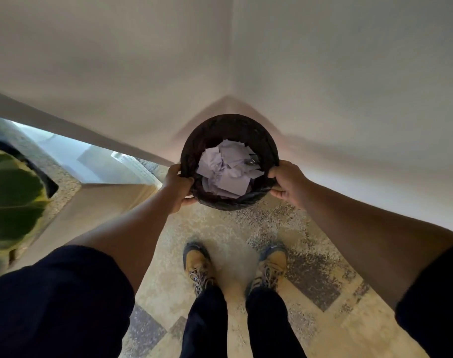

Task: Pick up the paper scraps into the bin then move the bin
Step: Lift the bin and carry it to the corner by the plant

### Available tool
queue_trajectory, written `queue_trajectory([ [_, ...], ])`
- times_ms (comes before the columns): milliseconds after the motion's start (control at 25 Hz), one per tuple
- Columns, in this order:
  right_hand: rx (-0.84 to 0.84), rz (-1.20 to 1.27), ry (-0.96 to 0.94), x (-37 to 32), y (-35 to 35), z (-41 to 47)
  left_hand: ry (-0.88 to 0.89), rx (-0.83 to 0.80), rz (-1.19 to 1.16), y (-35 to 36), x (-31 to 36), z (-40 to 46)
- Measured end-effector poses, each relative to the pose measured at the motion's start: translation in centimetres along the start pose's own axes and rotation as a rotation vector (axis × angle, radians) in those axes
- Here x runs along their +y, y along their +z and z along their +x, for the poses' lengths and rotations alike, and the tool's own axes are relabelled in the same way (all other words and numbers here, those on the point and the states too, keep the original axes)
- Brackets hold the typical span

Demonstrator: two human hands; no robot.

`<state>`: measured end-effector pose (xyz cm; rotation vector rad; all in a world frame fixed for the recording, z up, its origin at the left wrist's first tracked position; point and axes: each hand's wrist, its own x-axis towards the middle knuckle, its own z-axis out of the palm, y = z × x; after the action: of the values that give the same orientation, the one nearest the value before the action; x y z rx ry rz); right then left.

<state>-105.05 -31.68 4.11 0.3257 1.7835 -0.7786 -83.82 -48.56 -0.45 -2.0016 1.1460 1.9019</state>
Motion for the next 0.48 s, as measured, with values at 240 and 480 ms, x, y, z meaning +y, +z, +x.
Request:
queue_trajectory([
  [240,-0.015,0.076,0.012,0.1,0.1,3.0,0.052,0.017,-0.045,0.6,-0.7,3.1],
  [480,-0.039,0.085,-0.044,-0.5,0.3,4.3,0.131,0.012,-0.072,0.6,0.0,4.9],
])
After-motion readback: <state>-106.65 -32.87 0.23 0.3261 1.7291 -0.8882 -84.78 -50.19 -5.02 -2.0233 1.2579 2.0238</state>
